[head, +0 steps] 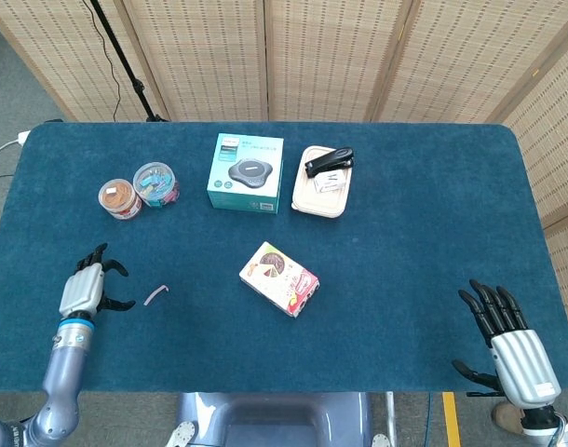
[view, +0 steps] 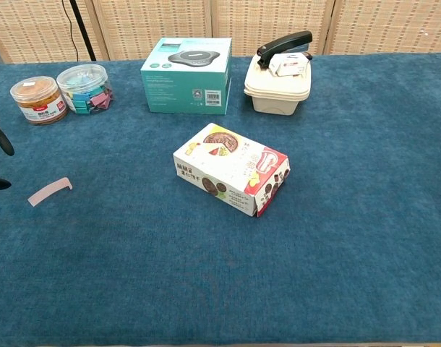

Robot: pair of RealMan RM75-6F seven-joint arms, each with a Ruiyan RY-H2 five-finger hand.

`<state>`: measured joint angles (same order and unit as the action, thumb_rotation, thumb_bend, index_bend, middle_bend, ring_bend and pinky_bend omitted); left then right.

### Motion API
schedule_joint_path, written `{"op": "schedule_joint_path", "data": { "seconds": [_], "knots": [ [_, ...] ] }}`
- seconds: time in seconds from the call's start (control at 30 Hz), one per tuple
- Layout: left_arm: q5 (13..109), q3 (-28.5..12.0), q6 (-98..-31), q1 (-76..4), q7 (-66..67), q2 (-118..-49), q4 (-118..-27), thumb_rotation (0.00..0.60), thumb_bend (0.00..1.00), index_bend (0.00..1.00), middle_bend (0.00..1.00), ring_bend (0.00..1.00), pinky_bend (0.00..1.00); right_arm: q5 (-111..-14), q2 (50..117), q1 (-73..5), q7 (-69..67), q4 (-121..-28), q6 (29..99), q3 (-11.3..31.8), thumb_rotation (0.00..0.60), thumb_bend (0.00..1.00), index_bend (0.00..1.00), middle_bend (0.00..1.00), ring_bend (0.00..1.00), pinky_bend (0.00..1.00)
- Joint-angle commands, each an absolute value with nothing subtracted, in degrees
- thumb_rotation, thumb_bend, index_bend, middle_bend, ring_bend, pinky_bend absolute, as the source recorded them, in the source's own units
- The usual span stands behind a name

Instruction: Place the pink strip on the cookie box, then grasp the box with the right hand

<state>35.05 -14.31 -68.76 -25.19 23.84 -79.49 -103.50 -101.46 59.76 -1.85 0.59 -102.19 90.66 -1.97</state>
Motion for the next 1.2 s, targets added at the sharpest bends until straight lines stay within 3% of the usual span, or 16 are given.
{"op": "schedule_joint_path", "data": {
  "seconds": [0.03, 0.53, 1.2],
  "knots": [
    [30.55, -15.15, -71.41, -27.7, 27.24, -82.88, -103.82, 0.6, 0.08, 0.45, 0.0, 0.0, 0.0, -101.38, 59.52, -1.9, 0.07, -102.14, 90.62, -2.01, 0.6, 0.0, 0.0, 0.0, 0.0, 0.0],
    [25.0, -15.77, -76.71, -30.56, 32.02, -88.73, -101.8, 0.6, 0.16, 0.46, 0.0, 0.0, 0.0, -101.37, 58.45, -2.01, -2.31, -102.09, 90.67, -2.22, 0.6, 0.0, 0.0, 0.0, 0.0, 0.0],
    [22.57, -16.1, -77.67, -31.73, 34.2, -93.01, -98.69, 0.6, 0.24, 0.47, 0.0, 0.0, 0.0, -101.76, 57.78, -2.03, -4.15, -101.93, 91.03, -2.42, 0.6, 0.0, 0.0, 0.0, 0.0, 0.0]
  ]
}}
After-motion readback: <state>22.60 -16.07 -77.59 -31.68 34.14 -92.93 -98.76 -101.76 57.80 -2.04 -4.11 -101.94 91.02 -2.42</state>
